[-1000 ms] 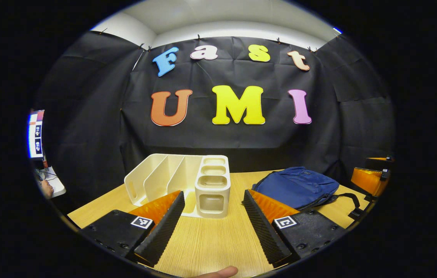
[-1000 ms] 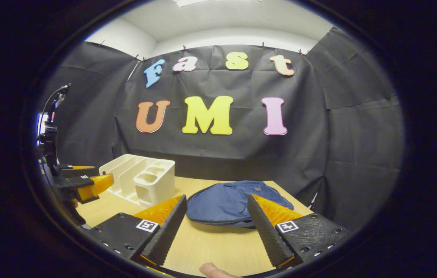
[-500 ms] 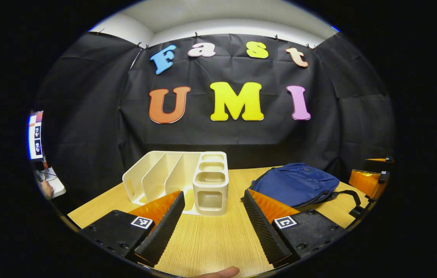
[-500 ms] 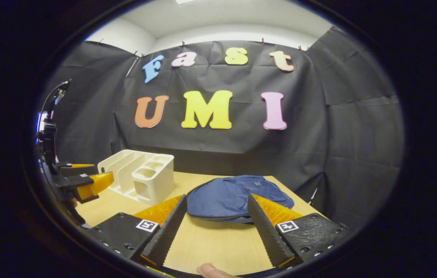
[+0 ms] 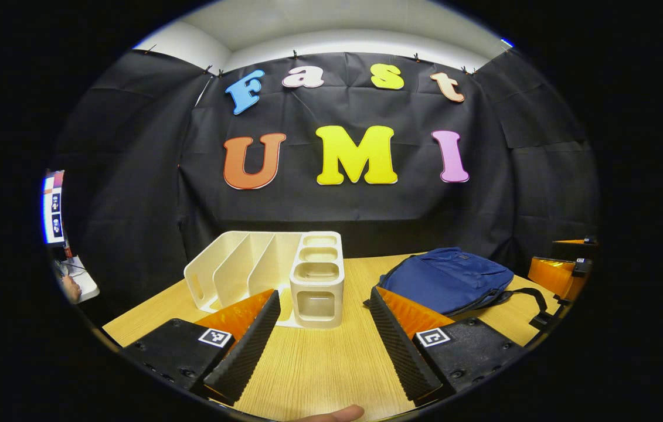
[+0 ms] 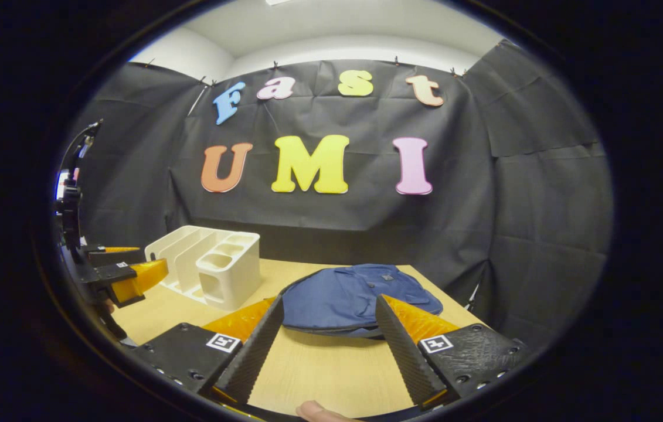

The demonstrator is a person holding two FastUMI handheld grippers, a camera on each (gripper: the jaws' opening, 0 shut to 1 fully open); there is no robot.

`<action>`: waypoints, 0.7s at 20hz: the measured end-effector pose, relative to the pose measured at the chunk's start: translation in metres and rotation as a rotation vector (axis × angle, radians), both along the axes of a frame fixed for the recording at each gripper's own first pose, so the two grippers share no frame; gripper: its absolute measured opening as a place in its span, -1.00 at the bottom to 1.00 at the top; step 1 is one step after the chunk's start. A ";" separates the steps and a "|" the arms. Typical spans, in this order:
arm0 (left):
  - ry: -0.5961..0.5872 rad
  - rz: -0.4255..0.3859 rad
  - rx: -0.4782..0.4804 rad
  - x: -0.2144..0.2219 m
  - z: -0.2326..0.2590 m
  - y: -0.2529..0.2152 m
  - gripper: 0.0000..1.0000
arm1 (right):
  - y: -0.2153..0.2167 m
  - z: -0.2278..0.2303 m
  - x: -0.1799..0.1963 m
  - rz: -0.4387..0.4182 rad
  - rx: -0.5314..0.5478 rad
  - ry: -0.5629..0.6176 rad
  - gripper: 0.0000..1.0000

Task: Open the schoolbag, grab two books from the bookshelf and put them into the schoolbag.

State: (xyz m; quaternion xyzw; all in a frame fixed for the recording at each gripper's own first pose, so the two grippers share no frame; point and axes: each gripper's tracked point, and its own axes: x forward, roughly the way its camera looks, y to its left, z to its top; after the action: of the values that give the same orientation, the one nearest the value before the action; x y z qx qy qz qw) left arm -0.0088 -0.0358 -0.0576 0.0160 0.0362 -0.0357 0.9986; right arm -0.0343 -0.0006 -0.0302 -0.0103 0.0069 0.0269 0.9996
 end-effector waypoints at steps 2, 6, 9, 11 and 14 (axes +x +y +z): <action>0.002 0.003 0.005 0.002 -0.001 0.001 0.96 | 0.000 -0.004 0.002 -0.001 -0.001 0.008 0.94; 0.024 0.003 -0.006 0.004 -0.008 0.002 0.96 | 0.004 -0.009 0.004 0.009 -0.009 0.023 0.86; 0.031 0.007 -0.004 0.005 -0.010 0.002 0.96 | 0.005 -0.013 0.008 0.011 -0.017 0.030 0.92; 0.028 0.008 0.001 0.006 -0.009 0.002 0.96 | 0.006 -0.016 0.010 0.015 -0.014 0.041 0.96; 0.019 0.000 0.011 0.005 -0.009 -0.002 0.96 | 0.006 -0.018 0.010 0.020 -0.007 0.052 0.94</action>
State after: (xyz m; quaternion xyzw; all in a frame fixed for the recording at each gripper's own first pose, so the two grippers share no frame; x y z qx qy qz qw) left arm -0.0040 -0.0381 -0.0667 0.0213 0.0457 -0.0355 0.9981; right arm -0.0238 0.0049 -0.0486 -0.0134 0.0329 0.0373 0.9987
